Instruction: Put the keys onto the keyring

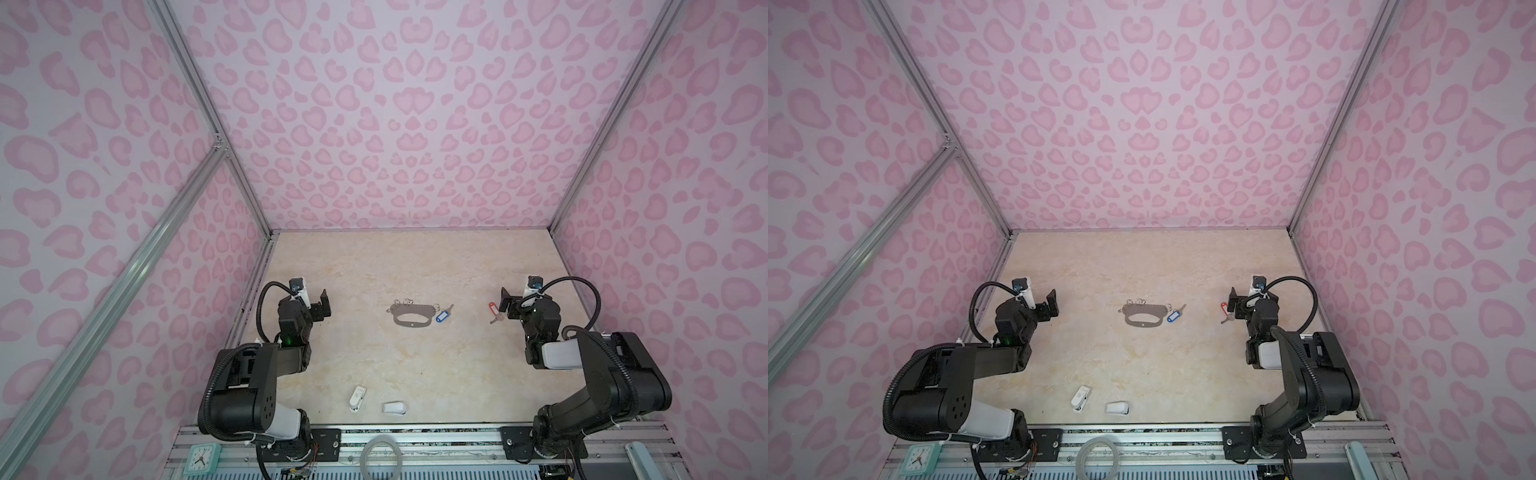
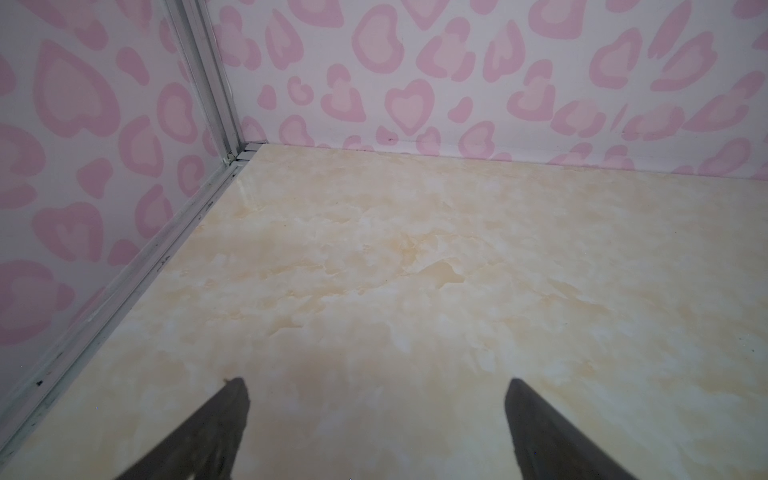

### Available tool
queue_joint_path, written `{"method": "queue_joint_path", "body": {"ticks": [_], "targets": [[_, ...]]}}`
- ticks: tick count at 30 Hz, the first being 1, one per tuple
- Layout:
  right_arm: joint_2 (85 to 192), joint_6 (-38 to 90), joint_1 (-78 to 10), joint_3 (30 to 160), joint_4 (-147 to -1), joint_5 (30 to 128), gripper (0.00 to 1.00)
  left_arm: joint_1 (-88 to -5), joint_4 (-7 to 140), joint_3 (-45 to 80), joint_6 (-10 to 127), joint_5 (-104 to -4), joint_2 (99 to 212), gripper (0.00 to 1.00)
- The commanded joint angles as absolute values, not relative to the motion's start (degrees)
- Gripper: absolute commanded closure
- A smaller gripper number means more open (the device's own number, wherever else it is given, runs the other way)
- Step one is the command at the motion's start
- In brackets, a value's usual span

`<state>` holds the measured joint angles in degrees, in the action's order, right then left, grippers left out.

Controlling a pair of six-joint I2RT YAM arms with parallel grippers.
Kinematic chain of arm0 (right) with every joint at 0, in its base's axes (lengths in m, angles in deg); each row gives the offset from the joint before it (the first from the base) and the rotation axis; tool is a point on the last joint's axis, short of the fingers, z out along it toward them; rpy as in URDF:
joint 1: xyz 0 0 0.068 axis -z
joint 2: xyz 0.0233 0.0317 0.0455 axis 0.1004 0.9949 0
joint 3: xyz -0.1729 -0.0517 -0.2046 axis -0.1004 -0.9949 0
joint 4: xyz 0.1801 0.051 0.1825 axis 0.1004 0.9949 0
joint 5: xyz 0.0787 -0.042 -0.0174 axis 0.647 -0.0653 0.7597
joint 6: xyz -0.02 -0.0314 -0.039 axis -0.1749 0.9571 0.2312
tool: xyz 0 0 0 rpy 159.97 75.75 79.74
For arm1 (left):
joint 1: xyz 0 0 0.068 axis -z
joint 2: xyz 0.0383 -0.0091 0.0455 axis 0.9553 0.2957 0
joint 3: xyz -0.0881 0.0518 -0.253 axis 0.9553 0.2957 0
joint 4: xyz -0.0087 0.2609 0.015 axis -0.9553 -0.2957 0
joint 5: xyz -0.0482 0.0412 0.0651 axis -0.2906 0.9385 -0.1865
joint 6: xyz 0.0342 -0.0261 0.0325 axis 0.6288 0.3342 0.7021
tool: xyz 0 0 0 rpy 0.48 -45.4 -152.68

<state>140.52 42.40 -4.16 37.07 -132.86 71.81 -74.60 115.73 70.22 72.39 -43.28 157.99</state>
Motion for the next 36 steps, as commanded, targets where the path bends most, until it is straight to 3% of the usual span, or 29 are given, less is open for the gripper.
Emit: {"method": "queue_joint_path", "body": {"ticks": [1,36], "targets": [[140.7,42.7,-4.1,37.1,-133.0,71.7,0.00,-74.6,117.5,70.2,72.4,-43.2,157.7,0.03],[140.6,42.7,-4.2,36.8,-133.3,71.7,0.02,-74.6,117.5,70.3,72.1,-43.4,157.5,0.03]]}}
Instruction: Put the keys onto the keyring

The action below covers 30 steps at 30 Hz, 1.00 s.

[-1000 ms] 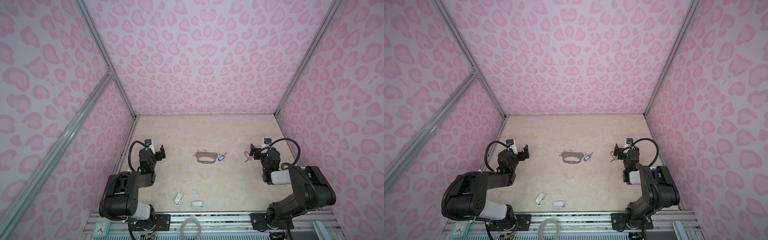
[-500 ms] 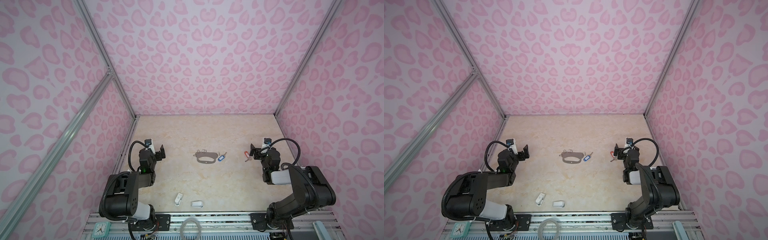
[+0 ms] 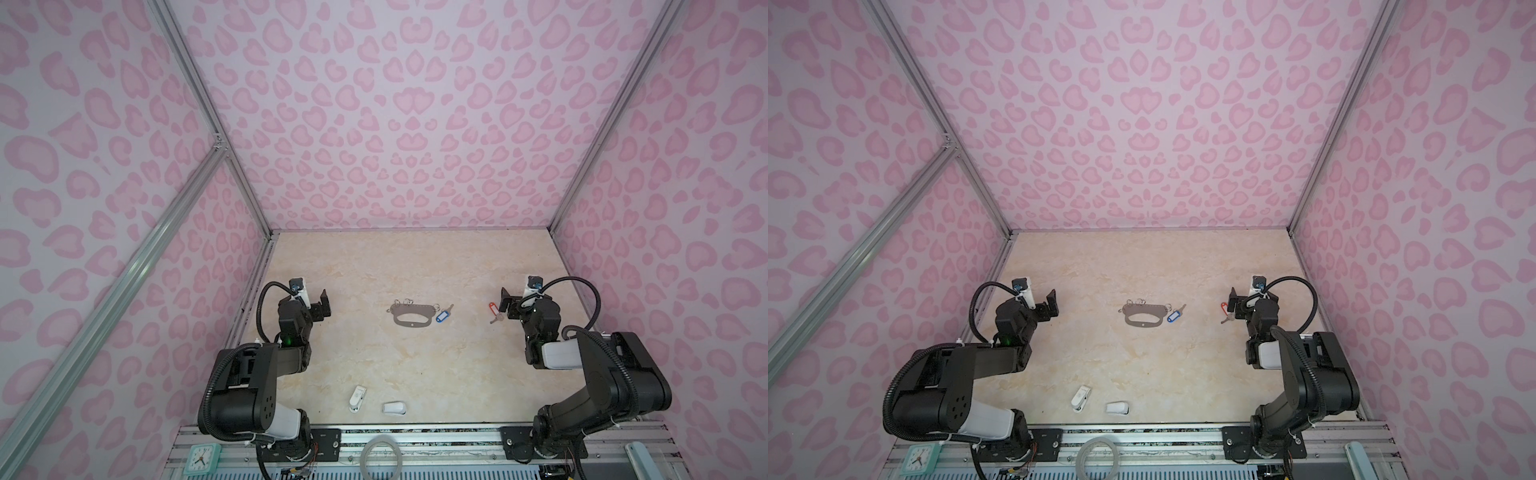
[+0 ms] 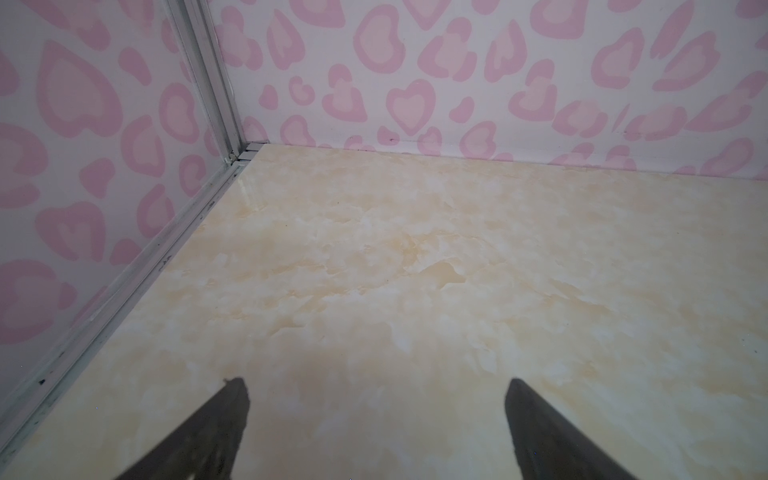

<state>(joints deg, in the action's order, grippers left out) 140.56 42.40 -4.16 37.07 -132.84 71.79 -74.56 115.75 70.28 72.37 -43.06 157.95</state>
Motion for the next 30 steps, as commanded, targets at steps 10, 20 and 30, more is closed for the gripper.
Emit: {"method": "queue_joint_path", "body": {"ticks": [10,20,30], "targets": [[128.8,44.1,-7.3,49.0,-105.2,78.1,0.11,-74.3,82.4,52.2,70.1,-48.5,148.6,0.03],[140.8,43.4,-27.1,70.0,-79.4,83.6,0.19,-62.4,60.4,39.1,64.2,-51.4,149.9,0.08],[153.1,44.3,-34.1,81.0,-64.5,80.5,0.36,-54.8,56.6,38.8,62.6,-52.3,152.8,0.13]]}}
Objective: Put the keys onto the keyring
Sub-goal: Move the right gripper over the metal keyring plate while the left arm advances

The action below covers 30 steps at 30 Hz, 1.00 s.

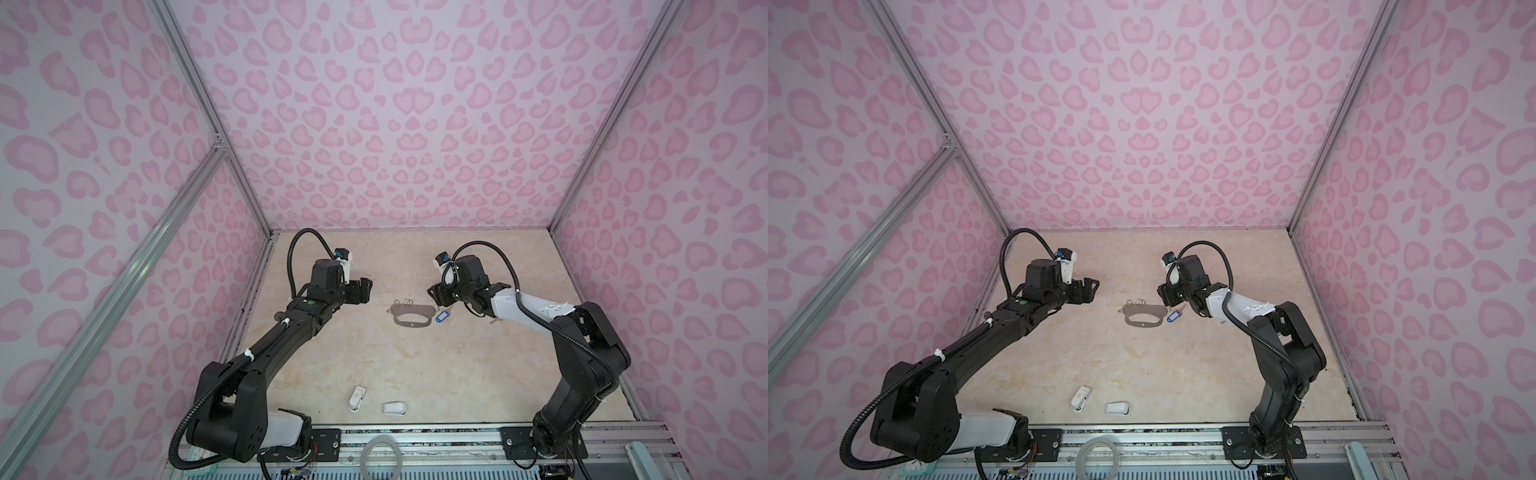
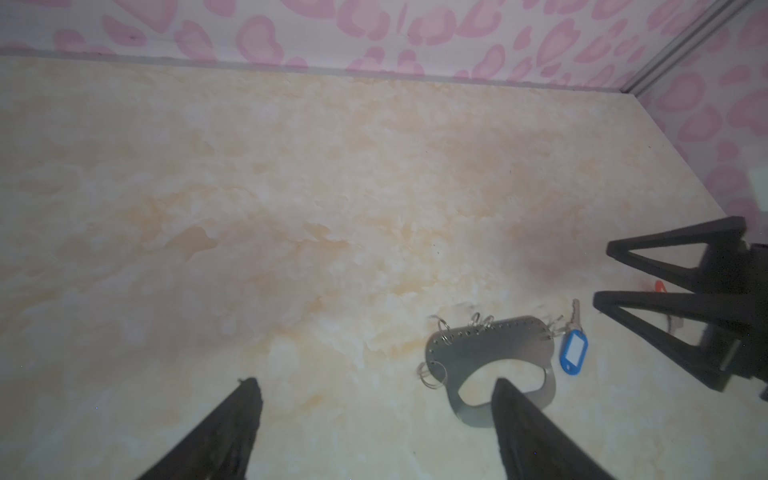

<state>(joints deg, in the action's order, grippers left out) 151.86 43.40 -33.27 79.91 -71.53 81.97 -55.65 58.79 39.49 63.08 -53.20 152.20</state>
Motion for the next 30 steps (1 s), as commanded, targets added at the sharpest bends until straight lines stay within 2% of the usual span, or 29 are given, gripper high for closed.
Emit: {"method": "queue_joint_path", "body": {"ticks": [1,4,9,16,22,24,26,30], "targets": [[153.4,44.5,-34.3,81.1,-63.9,80.1,0.38,-54.4,56.4,39.0,62.8,-52.3,152.9,0.14],[154.1,44.7,-34.6,81.6,-62.0,79.6,0.43,-53.8,55.9,39.0,63.3,-52.2,153.3,0.15],[155.4,43.4,-35.1,81.9,-60.5,80.3,0.43,-53.0,55.0,38.1,63.8,-52.8,154.8,0.16],[158.1,43.8,-37.7,85.3,-58.5,80.7,0.30,-52.7,53.9,37.7,62.5,-52.8,156.1,0.16],[161.4,45.9,-40.0,91.2,-55.2,80.1,0.28,-52.8,52.5,38.1,60.3,-52.1,155.5,0.15],[162.4,47.8,-41.1,93.0,-54.4,80.2,0.30,-52.8,52.5,38.7,59.8,-51.9,155.0,0.15],[163.2,50.6,-42.5,94.7,-53.6,79.5,0.38,-53.2,52.5,39.5,58.6,-51.5,154.0,0.15],[162.9,56.7,-45.0,94.9,-54.7,78.0,0.45,-58.2,54.1,41.3,53.1,-57.3,152.3,0.15]]}}
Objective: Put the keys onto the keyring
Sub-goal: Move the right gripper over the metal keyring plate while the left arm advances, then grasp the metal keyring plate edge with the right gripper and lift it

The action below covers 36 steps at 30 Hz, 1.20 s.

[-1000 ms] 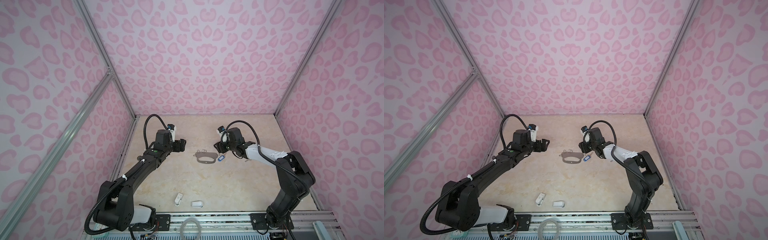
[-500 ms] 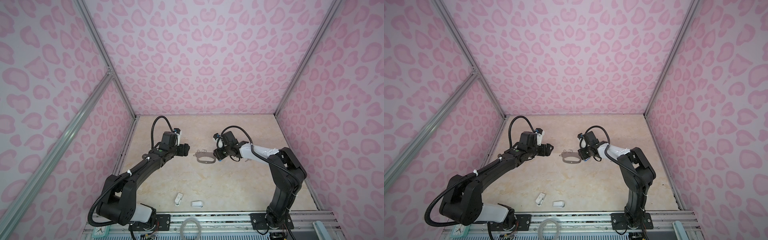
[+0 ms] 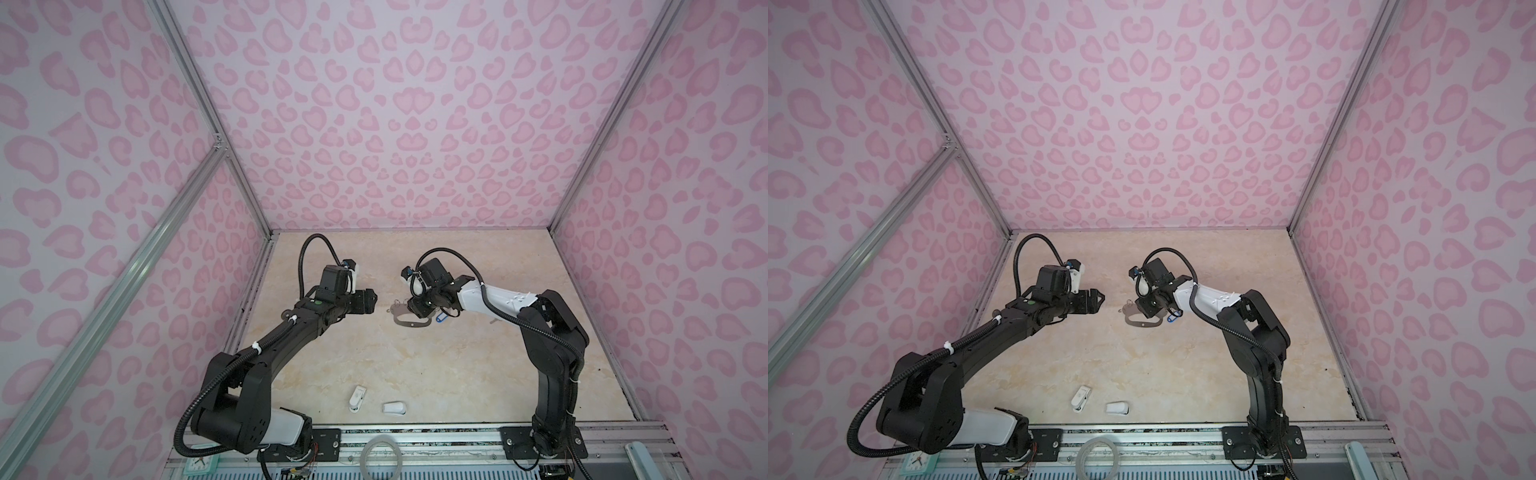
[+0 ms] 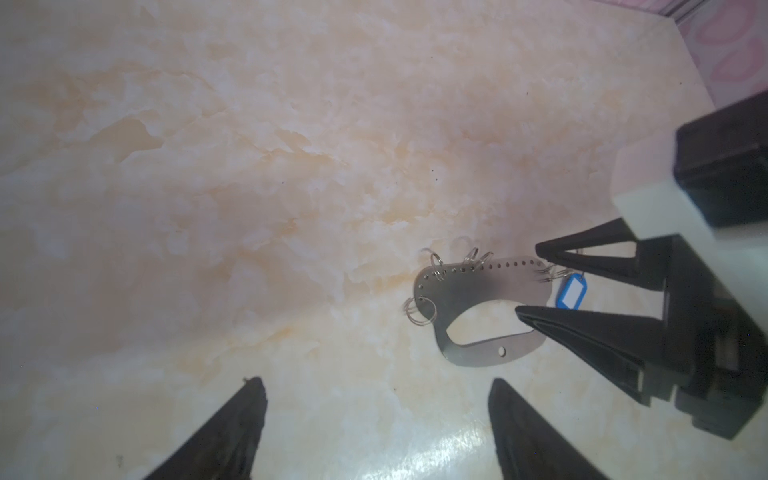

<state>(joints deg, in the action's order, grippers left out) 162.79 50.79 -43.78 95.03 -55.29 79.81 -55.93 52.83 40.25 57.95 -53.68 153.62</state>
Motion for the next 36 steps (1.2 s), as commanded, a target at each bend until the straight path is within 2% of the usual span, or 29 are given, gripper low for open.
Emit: {"method": "queue_joint_path", "body": {"ticks": [1,6,11,17,25,36], "targets": [[162.4,58.8,-45.8,94.0,-56.3,77.2,0.46,-59.5,54.5,41.9,52.0,-58.3,151.8,0.15],[161.2,71.2,-50.2,89.3,-63.7,71.6,0.51,-62.6,54.3,42.2,50.3,-60.5,150.4,0.15],[160.7,74.4,-51.7,86.1,-72.8,67.7,0.58,-63.3,54.5,43.0,49.3,-60.5,149.3,0.15],[160.4,82.9,-52.2,80.0,-83.5,69.7,0.66,-63.5,54.1,44.2,49.6,-58.8,147.9,0.15],[162.4,89.5,-52.3,81.1,-84.9,71.5,0.73,-63.5,54.1,44.4,50.7,-58.0,147.5,0.15],[166.6,93.7,-52.2,87.8,-77.4,75.7,0.79,-63.5,53.2,43.3,53.2,-57.8,148.0,0.15]]}}
